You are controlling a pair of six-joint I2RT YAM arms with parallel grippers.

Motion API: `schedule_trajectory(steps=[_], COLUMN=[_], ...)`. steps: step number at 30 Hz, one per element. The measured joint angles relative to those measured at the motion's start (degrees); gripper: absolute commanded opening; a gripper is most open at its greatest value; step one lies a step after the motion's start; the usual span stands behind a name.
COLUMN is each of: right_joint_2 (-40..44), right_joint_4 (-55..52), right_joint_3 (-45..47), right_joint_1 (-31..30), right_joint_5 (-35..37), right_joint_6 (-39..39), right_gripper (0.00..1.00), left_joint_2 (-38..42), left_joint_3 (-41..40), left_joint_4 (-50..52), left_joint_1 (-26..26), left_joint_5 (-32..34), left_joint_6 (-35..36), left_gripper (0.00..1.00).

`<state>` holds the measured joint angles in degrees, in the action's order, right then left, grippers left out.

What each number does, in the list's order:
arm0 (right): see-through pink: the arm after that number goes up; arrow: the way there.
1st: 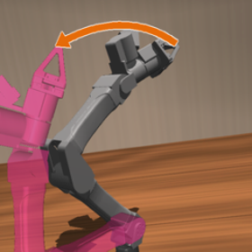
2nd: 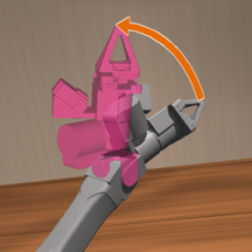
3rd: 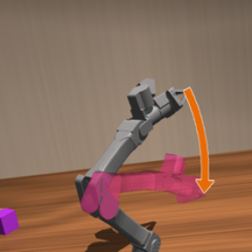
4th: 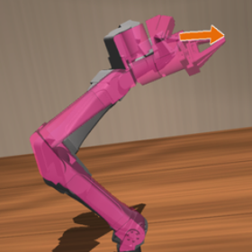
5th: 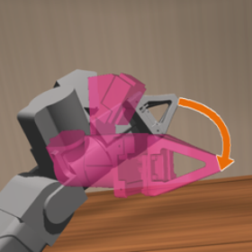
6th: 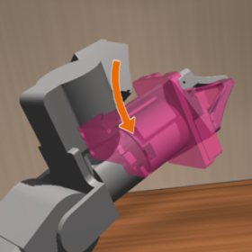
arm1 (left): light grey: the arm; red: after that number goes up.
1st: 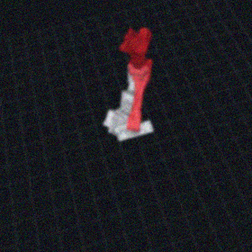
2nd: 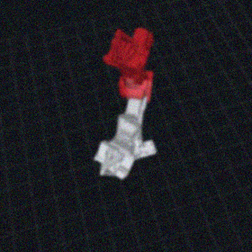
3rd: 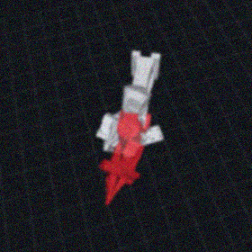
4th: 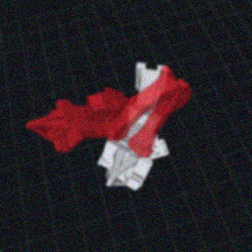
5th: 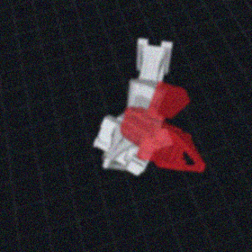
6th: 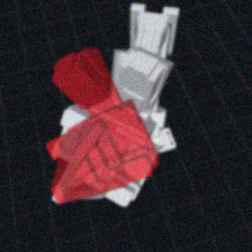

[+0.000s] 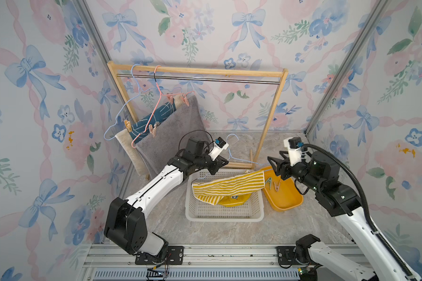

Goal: Remove the clothespins securing towels to the hanger
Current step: Place the clothespin in the storage box, then remove the towel from the hanger.

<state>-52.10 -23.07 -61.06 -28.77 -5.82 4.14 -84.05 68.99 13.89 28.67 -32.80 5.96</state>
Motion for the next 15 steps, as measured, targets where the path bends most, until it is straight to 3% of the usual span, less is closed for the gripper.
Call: schedule_trajectory(steps=[5, 15], right_joint_2=[-7.3, -12.9], right_joint_4=[1.0, 9.1], right_joint_3=[2.0, 8.1], right_joint_1=[-11.3, -17.5], right_joint_5=[0.1, 0.5], right_joint_6=[9.2, 20.4], right_gripper=[0.59, 0.54], left_joint_2=[0.0, -0.6], left_joint_3=[0.0, 0.0], left_joint_4=[0.0, 0.0], left_joint_1=[0.0, 0.0], left_joint_5=[0.0, -0.2], left_joint_6=[0.0, 0.0], left_gripper=[0.00, 0.00])
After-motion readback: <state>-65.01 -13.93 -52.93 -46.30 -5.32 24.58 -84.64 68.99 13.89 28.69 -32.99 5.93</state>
